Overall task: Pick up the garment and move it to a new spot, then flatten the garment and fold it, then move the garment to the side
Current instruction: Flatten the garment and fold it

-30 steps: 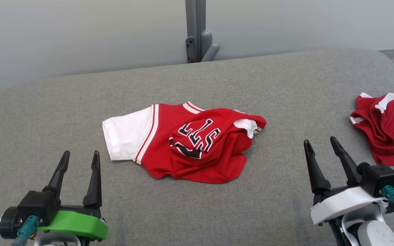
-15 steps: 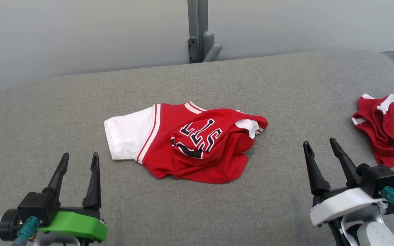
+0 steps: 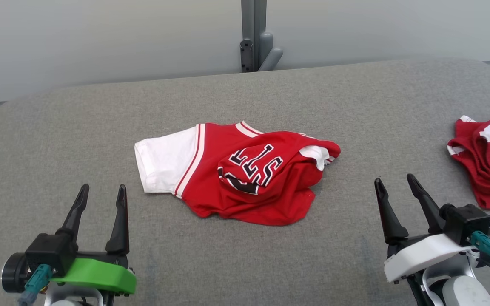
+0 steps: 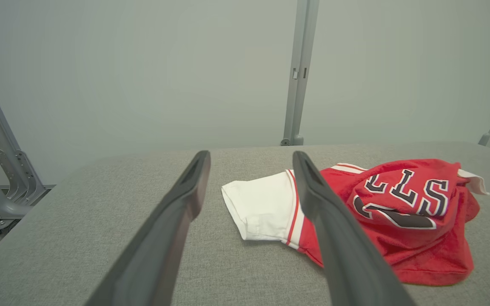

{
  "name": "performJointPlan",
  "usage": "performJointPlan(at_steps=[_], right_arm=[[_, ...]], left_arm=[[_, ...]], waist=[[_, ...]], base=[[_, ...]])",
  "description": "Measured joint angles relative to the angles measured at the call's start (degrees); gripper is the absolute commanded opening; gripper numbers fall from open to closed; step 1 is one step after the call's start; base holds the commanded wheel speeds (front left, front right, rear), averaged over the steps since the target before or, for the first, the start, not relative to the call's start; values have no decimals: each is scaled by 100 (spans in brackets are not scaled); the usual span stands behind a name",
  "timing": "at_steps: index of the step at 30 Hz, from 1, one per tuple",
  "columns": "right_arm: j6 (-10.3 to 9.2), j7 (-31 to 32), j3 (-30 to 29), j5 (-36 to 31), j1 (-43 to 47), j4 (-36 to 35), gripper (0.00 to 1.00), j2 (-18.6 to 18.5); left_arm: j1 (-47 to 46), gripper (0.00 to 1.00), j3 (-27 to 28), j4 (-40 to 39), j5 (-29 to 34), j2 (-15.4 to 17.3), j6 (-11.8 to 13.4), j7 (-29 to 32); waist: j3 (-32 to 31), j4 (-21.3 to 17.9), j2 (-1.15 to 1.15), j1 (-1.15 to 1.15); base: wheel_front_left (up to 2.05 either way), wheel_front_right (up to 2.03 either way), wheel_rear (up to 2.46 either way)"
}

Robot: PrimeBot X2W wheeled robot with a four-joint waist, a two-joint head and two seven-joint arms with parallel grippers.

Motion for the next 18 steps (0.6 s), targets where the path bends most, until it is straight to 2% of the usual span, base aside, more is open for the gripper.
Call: performJointPlan(at_steps=[9, 18], right_arm=[[0, 42, 457, 123, -367, 670, 100, -149], [0, -209, 989, 372, -1263, 2157, 100, -104]], left_arm=[[-480, 100, -165, -29, 123, -70, -52, -38], [-959, 100, -279, 152, 200, -246, -145, -183]], waist=[[403, 204, 0, 0], [922, 493, 0, 0]], base=[[0, 0, 0], [0, 0, 0]])
